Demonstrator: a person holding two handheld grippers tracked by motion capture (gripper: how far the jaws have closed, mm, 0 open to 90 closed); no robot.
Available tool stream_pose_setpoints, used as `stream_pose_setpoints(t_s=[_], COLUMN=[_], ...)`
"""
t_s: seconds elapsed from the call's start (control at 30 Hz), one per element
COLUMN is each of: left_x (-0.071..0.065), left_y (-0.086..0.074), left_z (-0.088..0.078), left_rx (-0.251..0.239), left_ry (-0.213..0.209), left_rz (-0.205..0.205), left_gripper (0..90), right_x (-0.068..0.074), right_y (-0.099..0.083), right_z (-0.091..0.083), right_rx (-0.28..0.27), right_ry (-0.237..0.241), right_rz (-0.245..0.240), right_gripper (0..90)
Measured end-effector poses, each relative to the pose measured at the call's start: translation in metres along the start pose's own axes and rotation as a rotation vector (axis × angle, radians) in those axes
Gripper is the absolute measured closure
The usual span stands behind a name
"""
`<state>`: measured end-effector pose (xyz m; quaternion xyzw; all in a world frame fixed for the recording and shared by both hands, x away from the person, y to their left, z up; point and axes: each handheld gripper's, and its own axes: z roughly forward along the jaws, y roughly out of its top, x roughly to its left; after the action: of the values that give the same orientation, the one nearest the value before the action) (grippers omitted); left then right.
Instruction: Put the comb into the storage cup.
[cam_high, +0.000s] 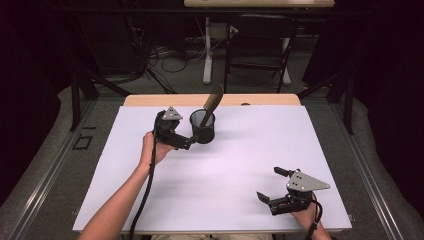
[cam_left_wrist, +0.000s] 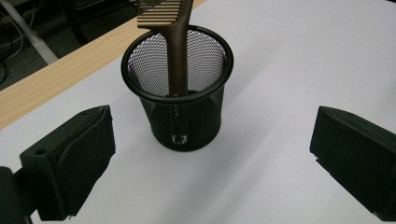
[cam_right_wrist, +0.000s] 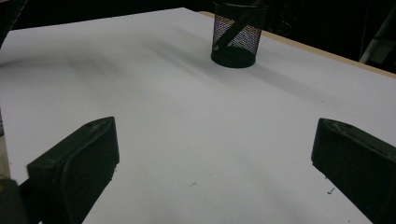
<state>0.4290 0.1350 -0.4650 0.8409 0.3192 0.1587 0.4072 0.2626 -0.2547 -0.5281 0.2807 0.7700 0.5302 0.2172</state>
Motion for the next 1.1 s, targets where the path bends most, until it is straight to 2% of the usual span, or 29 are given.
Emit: stream_pose_setpoints(t_s=[0.27,0.67,0.83,1.1], left_x=[-0.003,-0.009,-0.011,-0.013], left_y=[-0.012,-0.028,-0.033,-0.048], left_z=[-0.010,-0.023,-0.029,-0.038], left_rx=[0.011,-0.006,-0.010,-0.005], left_ry=[0.006,0.005,0.004,0.019], left_rz=[0.004,-0.011,0.001,-0.002], left_gripper=[0.2,0.2,0.2,0.2], right_x=[0.000,0.000,0.001,0.000], right_y=[0.000,0.000,0.000,0.000], right_z=[0.000,0.000,0.001,0.000], right_rx=[0.004,0.005,0.005,0.006], right_ry=[0.000,0.000,0.000,-0.003], right_rz=[0.000,-0.002,-0.002,-0.001], right_gripper=[0.4,0.4,0.4,0.4])
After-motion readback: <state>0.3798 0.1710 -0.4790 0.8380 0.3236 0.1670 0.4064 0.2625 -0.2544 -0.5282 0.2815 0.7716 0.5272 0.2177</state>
